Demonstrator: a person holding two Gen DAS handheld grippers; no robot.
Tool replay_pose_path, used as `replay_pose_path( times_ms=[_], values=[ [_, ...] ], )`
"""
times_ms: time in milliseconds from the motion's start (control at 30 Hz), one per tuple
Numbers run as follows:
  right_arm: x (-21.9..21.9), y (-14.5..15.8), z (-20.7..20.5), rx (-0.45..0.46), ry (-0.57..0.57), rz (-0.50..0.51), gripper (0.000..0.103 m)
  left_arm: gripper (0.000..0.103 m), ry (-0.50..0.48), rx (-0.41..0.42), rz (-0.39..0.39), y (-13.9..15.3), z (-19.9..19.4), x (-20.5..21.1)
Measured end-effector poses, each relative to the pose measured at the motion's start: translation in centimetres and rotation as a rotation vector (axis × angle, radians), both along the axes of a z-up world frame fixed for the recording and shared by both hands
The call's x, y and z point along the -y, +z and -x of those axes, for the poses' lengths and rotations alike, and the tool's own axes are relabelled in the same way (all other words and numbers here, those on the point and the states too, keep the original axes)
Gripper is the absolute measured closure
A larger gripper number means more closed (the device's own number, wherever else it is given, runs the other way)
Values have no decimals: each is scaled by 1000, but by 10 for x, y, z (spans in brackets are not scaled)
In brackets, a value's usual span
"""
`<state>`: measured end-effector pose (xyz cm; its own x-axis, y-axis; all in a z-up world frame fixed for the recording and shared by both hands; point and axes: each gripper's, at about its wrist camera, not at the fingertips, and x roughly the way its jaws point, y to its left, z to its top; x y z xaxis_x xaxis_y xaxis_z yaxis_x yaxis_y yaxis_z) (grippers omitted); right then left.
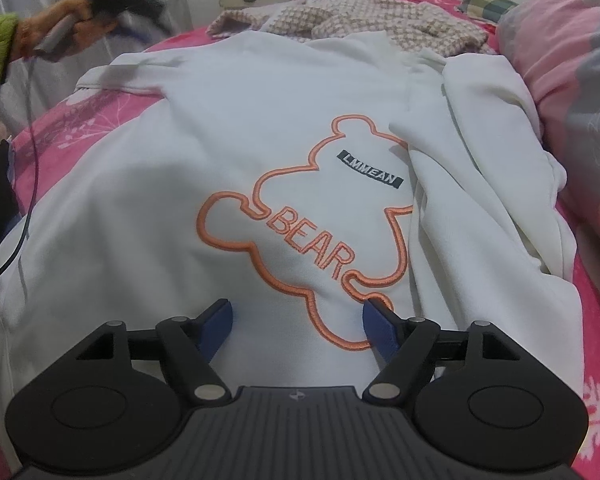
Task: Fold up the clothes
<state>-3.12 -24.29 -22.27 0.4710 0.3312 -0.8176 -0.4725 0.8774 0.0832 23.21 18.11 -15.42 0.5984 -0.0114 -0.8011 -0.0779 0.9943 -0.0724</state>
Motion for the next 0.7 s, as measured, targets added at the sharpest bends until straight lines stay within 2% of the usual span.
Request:
replay_pose_path(
  times_ms=[100,133,167,267,367,467,567,633,700],
  values=[
    [0,6,-3,-15,11,7,28,46,-142,33,-12,-7,-14,42],
    [-1,10,-5,-17,17,11,30,46,-148,30,-22,-13,-17,49],
    [-2,18,-8,-12,23,0,37,46,-155,26,-33,-18,-21,55],
    [0,56,-32,36,24,-119,38,46,-145,11,-66,-35,-28,68],
    [-9,86,-84,122,34,-143,38,45,-88,-1,-100,-48,-23,61],
    [-29,88,-157,196,73,-63,38,43,-46,12,-117,-56,-22,51],
    [-60,71,-225,274,163,91,37,40,-29,33,-152,-53,-17,45],
    [-75,56,-262,292,188,170,37,40,-25,38,-174,-53,-13,40],
    [-84,44,-288,266,190,199,38,38,-26,40,-193,-54,-12,36]
  ],
)
